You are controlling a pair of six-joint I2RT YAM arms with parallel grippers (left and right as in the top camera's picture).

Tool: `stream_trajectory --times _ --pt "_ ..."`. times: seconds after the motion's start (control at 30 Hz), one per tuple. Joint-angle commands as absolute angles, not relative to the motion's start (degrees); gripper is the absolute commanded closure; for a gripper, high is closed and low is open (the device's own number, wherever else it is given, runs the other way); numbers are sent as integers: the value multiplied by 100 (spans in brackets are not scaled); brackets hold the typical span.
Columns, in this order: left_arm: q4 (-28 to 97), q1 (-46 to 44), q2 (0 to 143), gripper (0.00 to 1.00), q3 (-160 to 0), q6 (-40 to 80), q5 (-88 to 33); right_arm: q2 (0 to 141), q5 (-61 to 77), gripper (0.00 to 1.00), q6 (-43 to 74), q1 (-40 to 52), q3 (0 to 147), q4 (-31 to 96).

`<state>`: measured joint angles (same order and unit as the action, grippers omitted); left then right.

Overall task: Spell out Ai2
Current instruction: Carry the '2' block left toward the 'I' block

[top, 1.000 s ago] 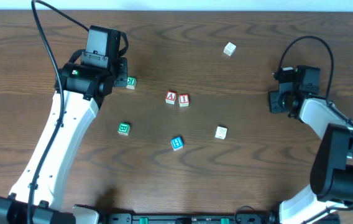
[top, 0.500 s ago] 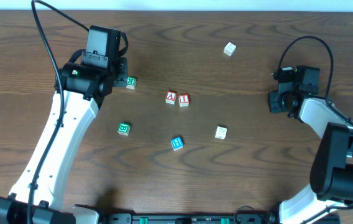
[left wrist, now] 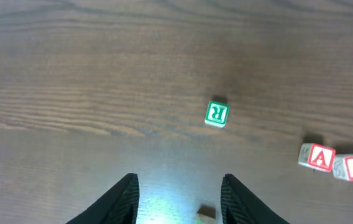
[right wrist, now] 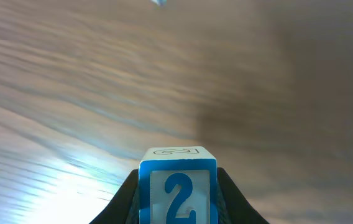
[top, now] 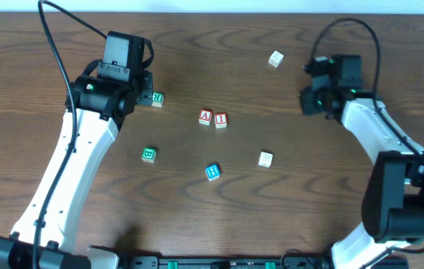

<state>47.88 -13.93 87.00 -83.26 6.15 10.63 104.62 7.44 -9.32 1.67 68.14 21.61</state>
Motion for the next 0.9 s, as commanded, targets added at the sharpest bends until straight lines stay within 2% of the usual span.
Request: stream_trajectory --times 0.0,0.17,0.43,0.67,0.87 --pt "4895 -1216 8499 59 -8326 644 1050 10420 840 99 -139 738 7144 2237" --pt "5153 -703 8213 60 -8326 648 998 10422 530 99 642 1638 7231 2211" --pt "5315 80 8132 61 -8219 593 32 10447 -633 98 2156 2858 7231 2495" --pt "5052 73 8132 60 -7885 515 -10 10569 -1079 98 3055 3009 7231 2648" --pt "4906 71 8132 60 -7728 513 -176 10871 -1070 98 3081 3076 7231 2556"
